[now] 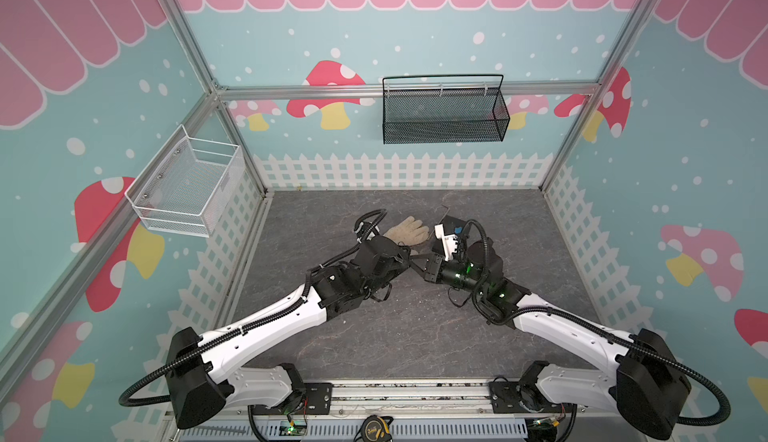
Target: Unlock with the key
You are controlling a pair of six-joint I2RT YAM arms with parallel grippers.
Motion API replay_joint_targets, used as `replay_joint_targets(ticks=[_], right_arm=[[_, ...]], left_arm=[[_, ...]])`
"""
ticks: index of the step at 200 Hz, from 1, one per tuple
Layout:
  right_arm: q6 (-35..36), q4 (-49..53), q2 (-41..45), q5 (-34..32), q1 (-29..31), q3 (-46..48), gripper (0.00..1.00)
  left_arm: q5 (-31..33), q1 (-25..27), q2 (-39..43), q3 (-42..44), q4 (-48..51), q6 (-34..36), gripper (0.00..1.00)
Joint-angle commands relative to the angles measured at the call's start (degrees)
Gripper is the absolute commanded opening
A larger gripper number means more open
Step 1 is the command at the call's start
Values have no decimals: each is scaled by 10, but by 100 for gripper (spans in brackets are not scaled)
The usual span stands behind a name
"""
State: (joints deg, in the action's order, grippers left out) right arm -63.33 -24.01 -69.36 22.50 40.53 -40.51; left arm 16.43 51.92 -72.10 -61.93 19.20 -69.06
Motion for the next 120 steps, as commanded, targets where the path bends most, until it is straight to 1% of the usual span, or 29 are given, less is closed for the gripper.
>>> replay_joint_targets(ticks=[1, 22, 50, 73, 120], right_arm=[[-49, -94, 6, 51, -1, -7, 0], [-70, -125, 1, 84, -6, -14, 0], [-104, -199, -2, 118, -17, -5, 0], [-147, -257, -8, 143, -32, 9, 0], [-154, -265, -13, 165, -34, -2, 0]], left_arm=[[-29, 1, 6, 29, -36, -33, 0], [-38, 1, 7, 44, -58, -37, 0], [-42, -1, 9, 61, -78, -40, 0], [-63, -8, 8, 78, -106, -44, 0], [-99, -23, -2, 87, -125, -44, 0]])
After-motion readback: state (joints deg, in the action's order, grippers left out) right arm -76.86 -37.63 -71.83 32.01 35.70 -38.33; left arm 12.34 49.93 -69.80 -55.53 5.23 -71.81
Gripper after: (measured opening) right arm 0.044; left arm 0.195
